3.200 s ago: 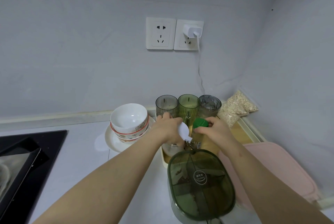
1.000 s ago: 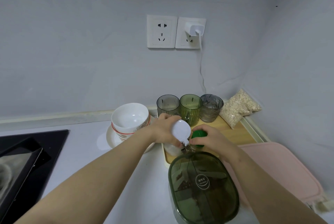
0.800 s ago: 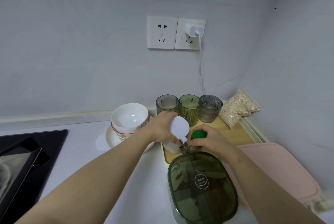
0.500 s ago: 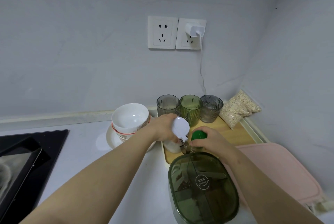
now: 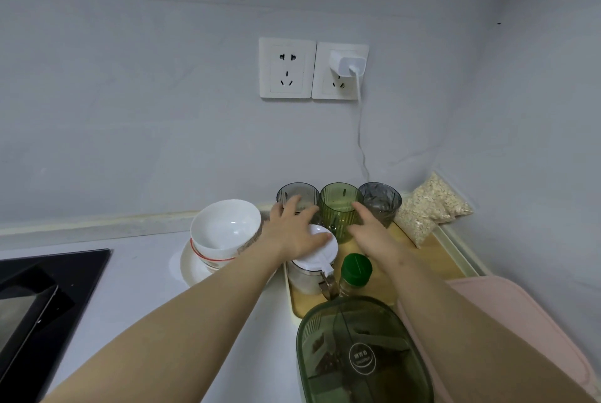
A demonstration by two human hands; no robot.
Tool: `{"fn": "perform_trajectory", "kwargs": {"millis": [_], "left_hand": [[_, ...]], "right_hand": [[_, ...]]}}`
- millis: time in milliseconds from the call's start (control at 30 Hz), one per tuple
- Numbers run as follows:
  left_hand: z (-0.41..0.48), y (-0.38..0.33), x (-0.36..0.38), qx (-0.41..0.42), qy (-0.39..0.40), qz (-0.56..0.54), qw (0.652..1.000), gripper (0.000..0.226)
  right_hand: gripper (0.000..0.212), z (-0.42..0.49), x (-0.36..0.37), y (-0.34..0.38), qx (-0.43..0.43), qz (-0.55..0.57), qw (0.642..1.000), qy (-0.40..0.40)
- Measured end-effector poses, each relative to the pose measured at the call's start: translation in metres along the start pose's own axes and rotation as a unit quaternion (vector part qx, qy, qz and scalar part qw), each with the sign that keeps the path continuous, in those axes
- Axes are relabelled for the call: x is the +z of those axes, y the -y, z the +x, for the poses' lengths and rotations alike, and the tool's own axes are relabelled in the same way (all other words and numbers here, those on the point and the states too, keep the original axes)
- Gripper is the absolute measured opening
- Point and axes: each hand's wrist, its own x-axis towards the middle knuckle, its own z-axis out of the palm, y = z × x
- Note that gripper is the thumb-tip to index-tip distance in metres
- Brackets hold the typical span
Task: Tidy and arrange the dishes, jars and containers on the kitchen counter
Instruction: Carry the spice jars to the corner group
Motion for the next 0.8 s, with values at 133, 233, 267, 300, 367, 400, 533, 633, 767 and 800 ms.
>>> {"fn": "perform_trajectory", "kwargs": {"millis": [133, 233, 267, 300, 367, 400, 533, 633, 767, 800], "left_hand": [[0.013, -0.001, 0.007, 0.004, 0.012, 0.052, 0.999, 0.067], [0.021, -0.007, 0.011, 0.037, -0.003, 0.105, 0.994, 0.066], [0.022, -0.01, 0.012, 0.045, 0.002, 0.118, 0.992, 0.065], [0.025, -0.013, 0.013, 0.048, 0.009, 0.126, 0.991, 0.065], [0.028, -0.017, 0.015, 0.045, 0.021, 0.136, 0.989, 0.063], [0.029, -0.019, 0.016, 0.044, 0.024, 0.139, 0.989, 0.062], [0.031, -0.021, 0.014, 0.035, 0.03, 0.146, 0.988, 0.061], [0.032, -0.022, 0.015, 0.028, 0.032, 0.155, 0.987, 0.063], [0.033, -0.021, 0.015, 0.026, 0.038, 0.151, 0.987, 0.064], [0.034, -0.02, 0.015, 0.026, 0.042, 0.15, 0.987, 0.064]], "right_hand": [[0.072, 0.022, -0.006, -0.008, 0.029, -0.022, 0.997, -0.068], [0.067, 0.034, -0.012, -0.019, 0.043, -0.044, 0.996, -0.067], [0.06, 0.036, -0.013, -0.022, 0.042, -0.061, 0.995, -0.062], [0.053, 0.038, -0.015, -0.024, 0.041, -0.08, 0.994, -0.068], [0.038, 0.041, -0.019, -0.026, 0.039, -0.116, 0.986, -0.114], [0.032, 0.043, -0.021, -0.026, 0.035, -0.13, 0.981, -0.14], [0.024, 0.045, -0.026, -0.03, 0.013, -0.183, 0.967, -0.175], [0.022, 0.046, -0.023, -0.029, -0.001, -0.214, 0.959, -0.188], [0.021, 0.046, -0.02, -0.028, -0.003, -0.228, 0.953, -0.198], [0.021, 0.047, -0.021, -0.028, -0.007, -0.228, 0.954, -0.192]]}}
